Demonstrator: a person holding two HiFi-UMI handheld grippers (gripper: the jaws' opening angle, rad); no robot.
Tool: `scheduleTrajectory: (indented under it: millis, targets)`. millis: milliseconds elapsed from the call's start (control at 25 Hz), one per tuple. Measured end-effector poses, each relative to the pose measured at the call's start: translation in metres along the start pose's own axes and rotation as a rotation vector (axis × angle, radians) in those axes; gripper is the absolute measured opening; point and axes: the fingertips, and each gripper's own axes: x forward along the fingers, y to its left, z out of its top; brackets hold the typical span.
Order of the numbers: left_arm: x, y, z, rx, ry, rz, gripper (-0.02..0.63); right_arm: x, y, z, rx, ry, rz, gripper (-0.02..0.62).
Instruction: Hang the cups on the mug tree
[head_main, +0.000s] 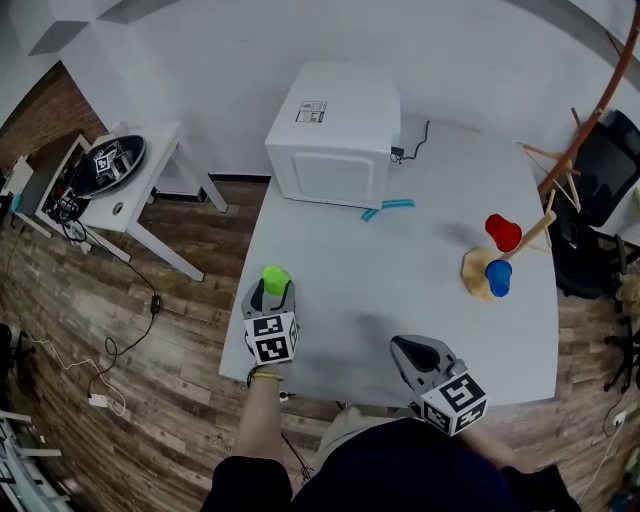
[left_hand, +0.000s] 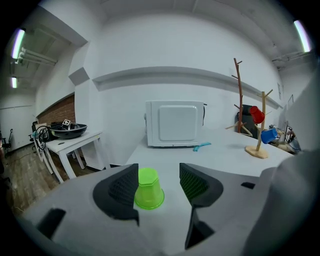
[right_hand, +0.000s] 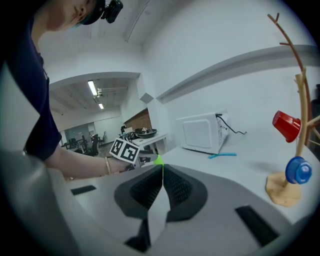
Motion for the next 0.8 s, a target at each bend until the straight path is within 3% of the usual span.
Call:
scheduleTrajectory:
  millis: [520, 800]
  targets:
    - [0.038, 0.018, -0.003, -0.011, 0.026, 0.039, 0.270, -0.010, -0.012, -0.005, 0.009, 0.032, -0.059, 0.029]
    - [0.047, 0.025, -0.011, -0.054, 0.042, 0.051, 0.271, -0.016, -0.018, -0.005, 0.009, 0.038, -0.086, 0.029]
